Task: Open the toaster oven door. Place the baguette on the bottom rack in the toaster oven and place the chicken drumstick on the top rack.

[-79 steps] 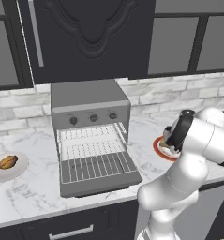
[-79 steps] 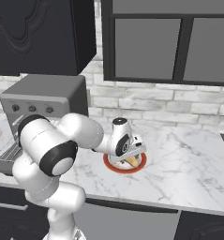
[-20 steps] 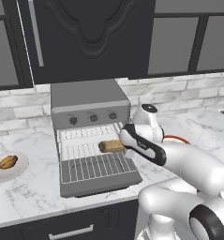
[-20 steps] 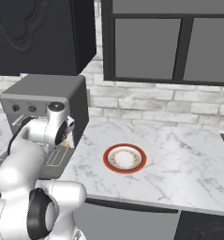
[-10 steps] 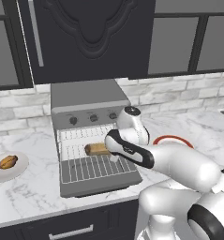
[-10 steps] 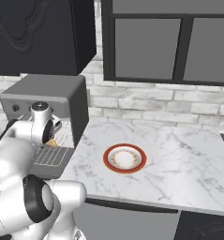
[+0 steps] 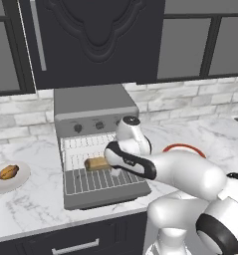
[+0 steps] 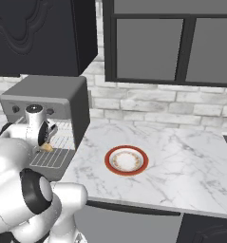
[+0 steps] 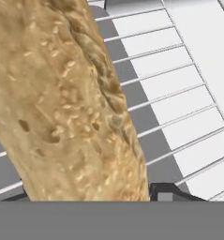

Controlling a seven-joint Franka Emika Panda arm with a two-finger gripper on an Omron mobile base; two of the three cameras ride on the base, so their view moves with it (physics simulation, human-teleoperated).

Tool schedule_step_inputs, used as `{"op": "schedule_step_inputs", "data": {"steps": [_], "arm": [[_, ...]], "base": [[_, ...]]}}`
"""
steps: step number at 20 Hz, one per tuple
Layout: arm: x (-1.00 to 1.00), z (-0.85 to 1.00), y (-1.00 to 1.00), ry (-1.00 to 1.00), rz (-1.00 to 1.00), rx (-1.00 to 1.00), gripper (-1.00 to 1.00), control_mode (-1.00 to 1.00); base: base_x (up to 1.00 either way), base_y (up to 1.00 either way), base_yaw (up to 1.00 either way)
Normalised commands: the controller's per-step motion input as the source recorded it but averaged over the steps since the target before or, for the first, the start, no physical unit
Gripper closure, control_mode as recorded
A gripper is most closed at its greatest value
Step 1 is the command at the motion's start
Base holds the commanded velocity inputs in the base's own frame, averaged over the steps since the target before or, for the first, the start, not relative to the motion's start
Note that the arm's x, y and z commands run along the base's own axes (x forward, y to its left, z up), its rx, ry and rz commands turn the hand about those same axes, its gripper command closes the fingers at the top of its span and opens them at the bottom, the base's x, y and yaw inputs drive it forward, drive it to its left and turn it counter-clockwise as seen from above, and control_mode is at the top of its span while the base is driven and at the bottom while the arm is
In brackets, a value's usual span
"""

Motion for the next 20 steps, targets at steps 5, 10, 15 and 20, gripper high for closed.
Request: {"op": "schedule_step_inputs", "data": {"steps": [5, 10, 15, 20], "arm": [[0.00, -0.14, 0.11, 0.08, 0.00, 0.00, 1.00, -1.00], [-0.01, -0.19, 0.10, 0.09, 0.00, 0.00, 1.00, -1.00], [-0.12, -0.19, 0.09, 0.12, 0.00, 0.00, -1.00, -1.00], [-0.21, -0.08, 0.00, 0.05, 0.00, 0.00, -1.00, -1.00]], "base": [[0.00, 0.00, 0.00], [0.00, 0.00, 0.00], [0.00, 0.00, 0.00], [0.00, 0.00, 0.00]]}}
